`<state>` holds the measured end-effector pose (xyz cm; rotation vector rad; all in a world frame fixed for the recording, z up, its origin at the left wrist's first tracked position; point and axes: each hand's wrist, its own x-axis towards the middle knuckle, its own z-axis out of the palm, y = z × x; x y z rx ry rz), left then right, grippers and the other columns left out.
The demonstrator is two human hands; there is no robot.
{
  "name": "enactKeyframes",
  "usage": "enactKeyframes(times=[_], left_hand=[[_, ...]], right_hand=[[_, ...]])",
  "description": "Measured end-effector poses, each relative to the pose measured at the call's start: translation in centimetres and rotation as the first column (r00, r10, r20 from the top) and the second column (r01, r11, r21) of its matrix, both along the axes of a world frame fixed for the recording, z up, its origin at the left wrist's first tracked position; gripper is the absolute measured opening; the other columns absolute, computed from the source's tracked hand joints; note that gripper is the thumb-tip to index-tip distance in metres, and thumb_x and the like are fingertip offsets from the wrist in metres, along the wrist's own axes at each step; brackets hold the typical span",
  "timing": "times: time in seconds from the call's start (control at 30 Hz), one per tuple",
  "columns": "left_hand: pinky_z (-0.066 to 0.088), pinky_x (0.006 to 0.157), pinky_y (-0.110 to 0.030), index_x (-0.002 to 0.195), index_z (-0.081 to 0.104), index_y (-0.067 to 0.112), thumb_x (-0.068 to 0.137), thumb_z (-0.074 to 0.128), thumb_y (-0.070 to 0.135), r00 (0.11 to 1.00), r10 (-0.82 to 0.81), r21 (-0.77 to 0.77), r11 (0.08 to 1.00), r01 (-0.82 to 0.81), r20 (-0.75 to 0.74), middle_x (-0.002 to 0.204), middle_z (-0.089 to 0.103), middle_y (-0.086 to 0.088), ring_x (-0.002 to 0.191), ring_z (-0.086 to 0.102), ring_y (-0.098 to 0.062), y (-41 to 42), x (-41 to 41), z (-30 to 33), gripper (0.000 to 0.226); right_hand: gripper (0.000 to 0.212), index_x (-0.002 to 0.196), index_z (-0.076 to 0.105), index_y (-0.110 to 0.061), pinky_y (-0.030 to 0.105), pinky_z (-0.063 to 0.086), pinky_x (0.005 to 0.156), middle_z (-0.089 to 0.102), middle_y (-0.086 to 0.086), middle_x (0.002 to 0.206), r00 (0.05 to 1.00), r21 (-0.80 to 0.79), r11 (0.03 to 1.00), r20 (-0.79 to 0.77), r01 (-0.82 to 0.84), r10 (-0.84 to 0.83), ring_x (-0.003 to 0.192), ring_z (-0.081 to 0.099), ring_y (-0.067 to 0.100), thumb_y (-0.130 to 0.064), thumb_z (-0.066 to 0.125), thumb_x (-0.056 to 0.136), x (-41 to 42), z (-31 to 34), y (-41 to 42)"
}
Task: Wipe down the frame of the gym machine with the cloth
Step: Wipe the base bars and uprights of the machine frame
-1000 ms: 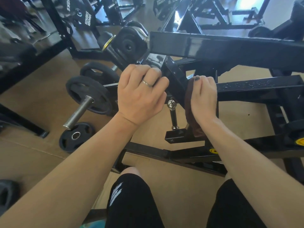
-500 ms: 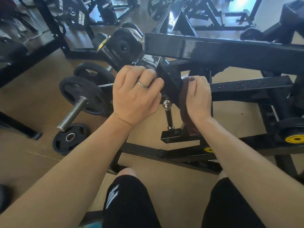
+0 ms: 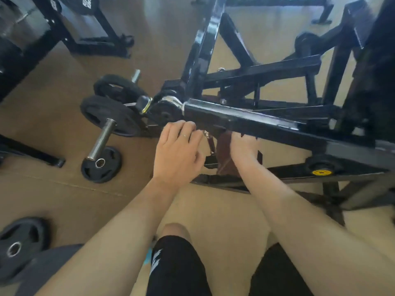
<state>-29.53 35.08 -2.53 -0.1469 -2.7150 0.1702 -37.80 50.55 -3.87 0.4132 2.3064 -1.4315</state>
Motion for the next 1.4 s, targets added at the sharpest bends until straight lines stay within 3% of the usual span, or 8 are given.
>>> enactKeyframes(times=[0.2,0.33,0.47,0.63,0.9,1.03,1.23,1.4], left_hand=[[0.046,0.105,-0.044,0.129,0.056,0.022,0.090,0.058,0.048,0.914,-0.054,0.420,0.898,-0.132,0.403,0.120,0.064,-0.001,0.114,0.058,-0.026,4.1,4.1,9.8,0.047],[0.049,0.094,-0.026,0.140,0.049,0.030,0.093,0.063,0.053,0.777,-0.166,0.579,0.762,-0.290,0.607,0.130,0.057,0.009,0.118,0.055,-0.011,6.3,5.0,17.1,0.054],[0.059,0.090,-0.036,0.131,0.046,0.033,0.080,0.075,0.057,0.652,-0.254,0.628,0.644,-0.437,0.714,0.120,0.060,0.011,0.106,0.063,-0.011,8.3,5.1,22.8,0.064],[0.062,0.077,-0.031,0.125,0.053,0.029,0.090,0.070,0.049,0.680,-0.278,0.710,0.485,-0.509,0.678,0.109,0.066,0.010,0.097,0.067,-0.011,11.4,4.0,29.0,0.044],[0.056,0.093,-0.034,0.115,0.062,0.030,0.097,0.064,0.041,0.526,-0.462,0.684,0.300,-0.664,0.714,0.105,0.073,0.005,0.101,0.070,-0.015,16.8,2.8,35.1,0.021],[0.053,0.104,-0.045,0.136,0.054,0.030,0.098,0.063,0.042,0.513,-0.432,0.651,0.279,-0.706,0.741,0.120,0.067,0.001,0.113,0.065,-0.021,19.9,1.8,36.2,0.041],[0.056,0.098,-0.048,0.133,0.056,0.029,0.098,0.061,0.045,0.490,-0.397,0.614,0.296,-0.732,0.776,0.116,0.068,-0.004,0.105,0.069,-0.026,23.0,0.4,36.3,0.039],[0.055,0.099,-0.048,0.136,0.051,0.034,0.097,0.062,0.046,0.540,-0.387,0.653,0.272,-0.707,0.747,0.121,0.064,0.002,0.109,0.065,-0.022,24.1,-1.0,35.5,0.042]], right_hand=[[0.041,0.116,0.062,-0.020,0.052,0.047,0.105,0.068,0.011,0.114,0.869,-0.109,0.961,0.462,0.252,-0.176,0.106,0.062,0.032,-0.054,0.044,0.103,6.3,6.2,2.2],[0.041,0.122,0.059,-0.022,0.048,0.052,0.083,0.068,0.011,0.106,0.750,-0.161,0.930,0.643,0.331,-0.156,0.096,0.063,0.031,-0.057,0.049,0.102,8.6,14.9,3.3],[0.038,0.113,0.062,-0.023,0.043,0.050,0.072,0.067,0.007,0.102,0.750,-0.251,0.871,0.637,0.422,-0.180,0.091,0.060,0.026,-0.056,0.048,0.102,8.3,22.7,5.4],[0.042,0.117,0.062,-0.027,0.041,0.054,0.077,0.067,0.006,0.108,0.863,-0.269,0.921,0.492,0.281,-0.119,0.097,0.062,0.024,-0.061,0.044,0.102,7.1,29.9,8.3],[0.040,0.100,0.061,-0.032,0.044,0.057,0.090,0.068,0.002,0.104,0.961,-0.240,0.969,0.275,0.054,0.015,0.098,0.064,0.021,-0.069,0.047,0.096,6.8,34.8,15.6],[0.035,0.100,0.058,-0.038,0.037,0.054,0.083,0.067,-0.001,0.108,0.957,-0.262,0.964,0.288,0.049,0.029,0.099,0.063,0.019,-0.070,0.043,0.097,6.8,35.8,19.1],[0.044,0.123,0.054,-0.037,0.029,0.052,0.075,0.064,-0.001,0.120,0.921,-0.350,0.937,0.358,-0.023,0.156,0.106,0.062,0.018,-0.071,0.043,0.096,7.2,36.4,23.1],[0.034,0.124,0.060,-0.032,0.046,0.059,0.095,0.069,0.004,0.120,0.910,-0.490,0.859,0.406,0.145,0.078,0.110,0.067,0.025,-0.047,0.068,0.094,6.6,35.7,24.3]])
